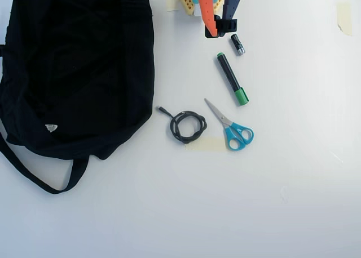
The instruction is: Put the bike light into the black bag
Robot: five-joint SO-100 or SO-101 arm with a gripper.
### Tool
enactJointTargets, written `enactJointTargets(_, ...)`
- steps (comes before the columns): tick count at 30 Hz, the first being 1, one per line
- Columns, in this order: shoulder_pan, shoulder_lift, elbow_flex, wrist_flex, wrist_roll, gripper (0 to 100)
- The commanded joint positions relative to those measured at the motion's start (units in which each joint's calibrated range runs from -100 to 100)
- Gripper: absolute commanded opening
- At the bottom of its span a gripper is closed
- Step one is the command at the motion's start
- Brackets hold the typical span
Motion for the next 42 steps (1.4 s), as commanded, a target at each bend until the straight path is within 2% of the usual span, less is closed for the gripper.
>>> enactJointTargets(1, 0.7, -1.1, -1.5, -3.3, 0.2, 2)
enactJointTargets(12, 4.9, -0.2, -0.3, -6.7, -0.3, 2)
enactJointTargets(19, 20.7, 0.0, 3.6, -11.9, -4.3, 2)
enactJointTargets(25, 34.7, 0.1, 10.7, -17.6, -4.3, 2)
enactJointTargets(31, 46.6, 1.3, 13.6, -18.3, -4.3, 2)
enactJointTargets(36, 51.5, 8.4, 12.5, -18.8, -4.3, 2)
enactJointTargets(39, 52.9, 14.5, 12.2, -23.3, -4.5, 2)
enactJointTargets(41, 55.3, 19.8, 10.7, -26.7, -8.6, 2)
enactJointTargets(42, 56.4, 21.6, 9.7, -26.8, -8.8, 2)
